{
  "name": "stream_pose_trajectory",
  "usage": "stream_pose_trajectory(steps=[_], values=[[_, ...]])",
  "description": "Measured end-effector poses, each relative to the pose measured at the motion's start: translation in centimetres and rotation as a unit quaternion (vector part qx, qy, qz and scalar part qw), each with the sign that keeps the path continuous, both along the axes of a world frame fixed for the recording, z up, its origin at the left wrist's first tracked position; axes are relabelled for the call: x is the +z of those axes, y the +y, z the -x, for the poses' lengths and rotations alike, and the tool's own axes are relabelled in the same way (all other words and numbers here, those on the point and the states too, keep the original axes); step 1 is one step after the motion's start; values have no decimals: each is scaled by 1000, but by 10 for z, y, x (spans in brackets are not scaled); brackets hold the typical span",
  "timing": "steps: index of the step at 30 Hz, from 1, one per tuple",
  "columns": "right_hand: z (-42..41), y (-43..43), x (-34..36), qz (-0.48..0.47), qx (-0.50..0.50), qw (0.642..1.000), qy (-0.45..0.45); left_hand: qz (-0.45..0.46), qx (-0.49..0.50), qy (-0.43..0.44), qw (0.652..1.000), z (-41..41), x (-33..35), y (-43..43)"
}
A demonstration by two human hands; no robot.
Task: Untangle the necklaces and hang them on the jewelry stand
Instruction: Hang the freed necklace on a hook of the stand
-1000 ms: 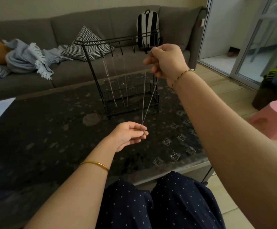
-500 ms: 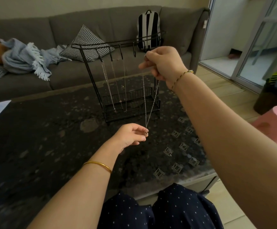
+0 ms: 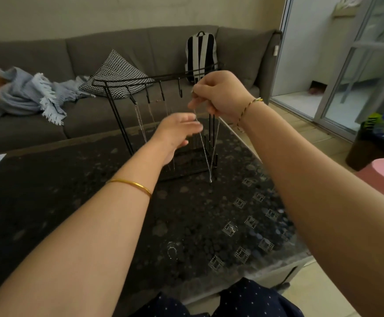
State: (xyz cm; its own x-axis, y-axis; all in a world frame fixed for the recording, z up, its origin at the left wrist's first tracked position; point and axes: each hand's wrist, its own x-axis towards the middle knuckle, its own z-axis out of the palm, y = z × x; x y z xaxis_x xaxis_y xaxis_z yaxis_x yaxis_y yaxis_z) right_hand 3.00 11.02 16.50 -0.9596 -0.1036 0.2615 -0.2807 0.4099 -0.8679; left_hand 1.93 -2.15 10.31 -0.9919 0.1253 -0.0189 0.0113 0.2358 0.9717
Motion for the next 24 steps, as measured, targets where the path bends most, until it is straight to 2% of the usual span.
stream_pose_trajectory(steps=[3,10,16,20,24], values=[[3,5,-1,-28,-6,999,19,-5,-3,20,1000,6,19,1],[13,12,-6,-43,-2,999,24,63,-48,51,996,15,47,-1],[36,16,-4,-55,-11,998,42,130,-17,104,986,34,61,-6],[57,17,-3,-60,-15,997,45,206,42,192,959,45,65,-7],[76,14,-3,-127,-55,987,86,323,129,256,902,55,63,-3]])
